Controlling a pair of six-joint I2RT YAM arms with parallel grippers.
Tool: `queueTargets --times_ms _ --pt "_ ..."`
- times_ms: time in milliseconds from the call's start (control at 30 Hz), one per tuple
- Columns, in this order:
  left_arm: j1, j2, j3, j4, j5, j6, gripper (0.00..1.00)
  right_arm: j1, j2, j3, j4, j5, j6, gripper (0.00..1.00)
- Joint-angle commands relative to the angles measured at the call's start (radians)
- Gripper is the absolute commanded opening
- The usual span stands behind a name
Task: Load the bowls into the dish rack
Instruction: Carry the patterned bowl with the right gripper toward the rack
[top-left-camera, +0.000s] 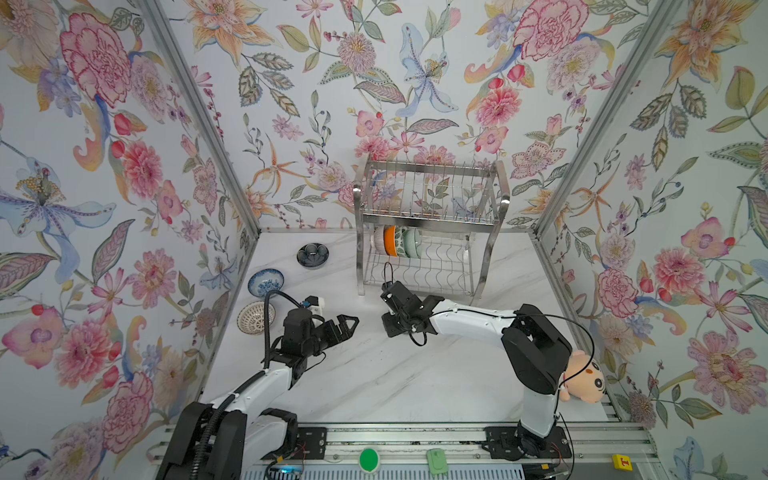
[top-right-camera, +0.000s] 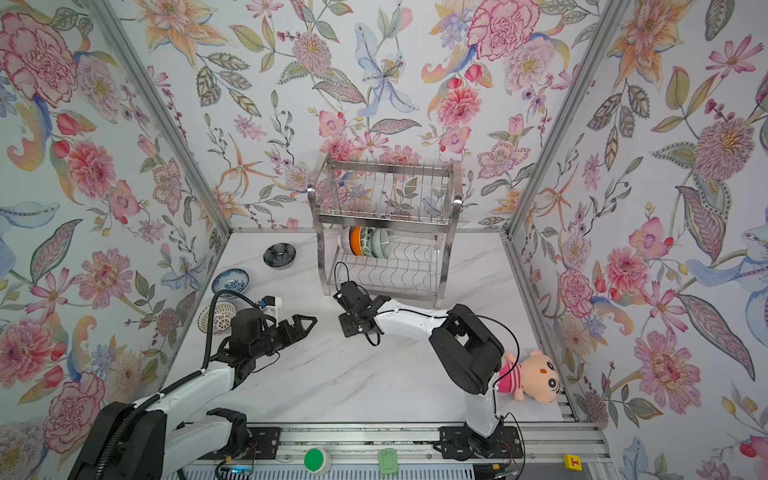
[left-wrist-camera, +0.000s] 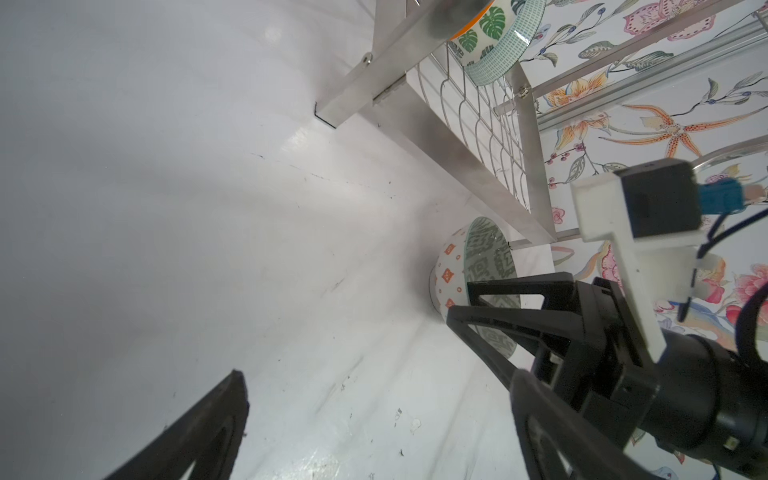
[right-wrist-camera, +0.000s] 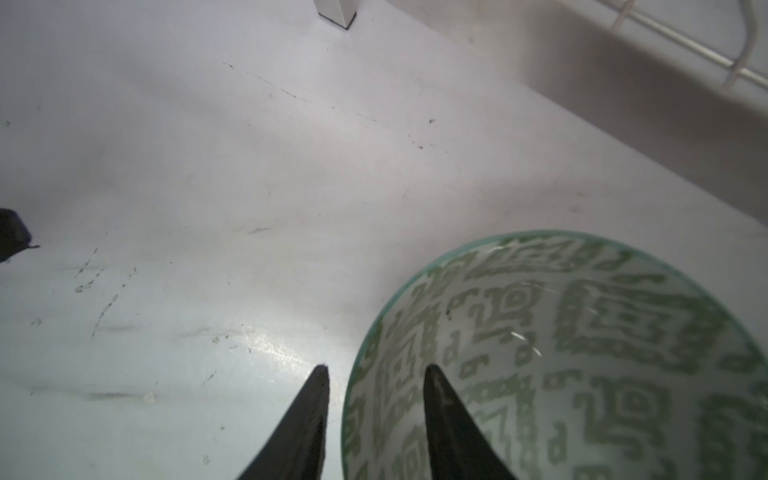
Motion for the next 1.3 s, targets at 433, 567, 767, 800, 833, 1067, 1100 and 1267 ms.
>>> queueTargets --times_ms 433,567,767,800,833,1067,1100,1267 --pt "0.011 0.017 -0.001 0.019 0.031 0.02 0.99 0.01 0.017 0.03 -0.052 0.027 0.011 0.0" --pt "0.01 0.029 0.001 0.04 0.043 0.006 0.99 0.009 -0.016 0.012 -0.051 0.025 0.009 0.0" --pt "-0.007 0.05 0.02 0.069 0.051 -0.016 0.99 0.004 -0.078 -0.007 -0.044 0.014 -0.005 0.0" --pt "-0.014 0.057 0.028 0.07 0.048 -0.019 0.99 0.001 -0.089 -0.008 -0.04 0.008 -0.004 0.0" --pt "-0.024 0.063 0.037 0.072 0.045 -0.02 0.99 -0.004 -0.101 -0.009 -0.038 0.001 -0.004 0.0" --pt "-0.093 0.119 0.101 0.072 0.022 -0.027 0.99 -0.037 -0.176 -0.008 -0.019 -0.045 0.004 0.0" --pt "-0.107 0.122 0.111 0.067 0.013 -0.026 0.99 -0.043 -0.188 -0.01 -0.016 -0.051 0.007 0.0" --pt "-0.184 0.132 0.157 0.039 -0.053 -0.018 0.99 -0.089 -0.235 -0.027 0.011 -0.092 0.005 0.0"
